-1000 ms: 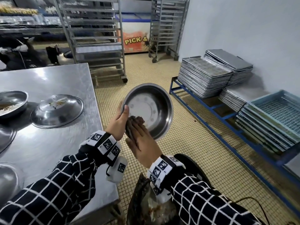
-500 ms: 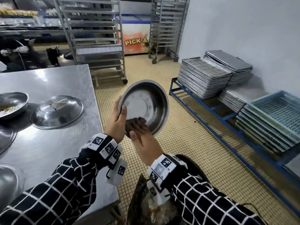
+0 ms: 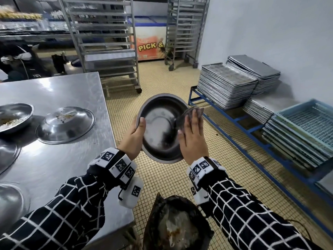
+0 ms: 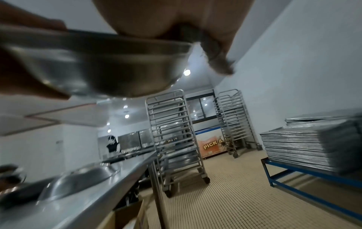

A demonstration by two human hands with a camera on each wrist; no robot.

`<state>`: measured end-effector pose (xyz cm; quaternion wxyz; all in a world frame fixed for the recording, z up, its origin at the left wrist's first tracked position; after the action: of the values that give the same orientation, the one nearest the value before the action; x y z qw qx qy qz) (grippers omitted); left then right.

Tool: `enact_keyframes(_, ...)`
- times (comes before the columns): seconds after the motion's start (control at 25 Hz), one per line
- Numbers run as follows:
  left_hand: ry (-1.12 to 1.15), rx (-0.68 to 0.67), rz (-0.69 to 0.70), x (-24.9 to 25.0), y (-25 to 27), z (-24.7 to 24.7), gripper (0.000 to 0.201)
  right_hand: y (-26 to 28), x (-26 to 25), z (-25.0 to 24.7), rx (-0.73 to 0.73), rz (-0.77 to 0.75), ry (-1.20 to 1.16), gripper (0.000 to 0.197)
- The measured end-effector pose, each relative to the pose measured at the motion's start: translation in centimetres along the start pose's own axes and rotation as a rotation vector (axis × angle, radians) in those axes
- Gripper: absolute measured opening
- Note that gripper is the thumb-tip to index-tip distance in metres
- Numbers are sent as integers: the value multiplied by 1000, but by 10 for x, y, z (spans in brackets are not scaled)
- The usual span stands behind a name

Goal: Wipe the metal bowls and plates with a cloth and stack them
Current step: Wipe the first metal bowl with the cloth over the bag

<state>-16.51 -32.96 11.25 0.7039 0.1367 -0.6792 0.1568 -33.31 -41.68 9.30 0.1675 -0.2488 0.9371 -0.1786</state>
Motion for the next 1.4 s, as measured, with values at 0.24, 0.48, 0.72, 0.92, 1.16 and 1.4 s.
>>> enact_keyframes(0.24, -1, -60, -176, -16, -12, -14, 48, -22, 28, -16, -253, 270, -413, 28)
enact_keyframes(0.48, 77, -22, -8, -4, -8, -19, 56, -5, 32, -7, -103, 517, -719, 20)
enact_keyframes(0.72, -148, -26, -85, -29, 2, -19, 70, 6, 12, -2, -67, 576, -814, 36)
enact_keyframes(0.92, -156, 128, -54, -23, -8, -46, 57, 15, 19, 14, -256, 580, -653, 19)
enact_keyframes(1.16, -136, 69, -16, -28, -9, -51, 42, 22, -46, 17, -247, 137, -489, 31)
enact_keyframes(1.4, -58, 42, 124, -2, -19, -41, 28, 64, -111, 49, -385, -445, -137, 63)
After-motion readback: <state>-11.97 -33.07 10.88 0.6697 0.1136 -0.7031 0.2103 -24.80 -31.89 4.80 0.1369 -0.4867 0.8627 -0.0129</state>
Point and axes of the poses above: each hand's wrist, its own y-axis away from the middle knuckle, its own z-axis out of the palm, x = y × z, the point moved 9 cm from there along -y, towards the middle knuckle, and after that the axes turned 11 degrees about y, right-handed, at the moved point
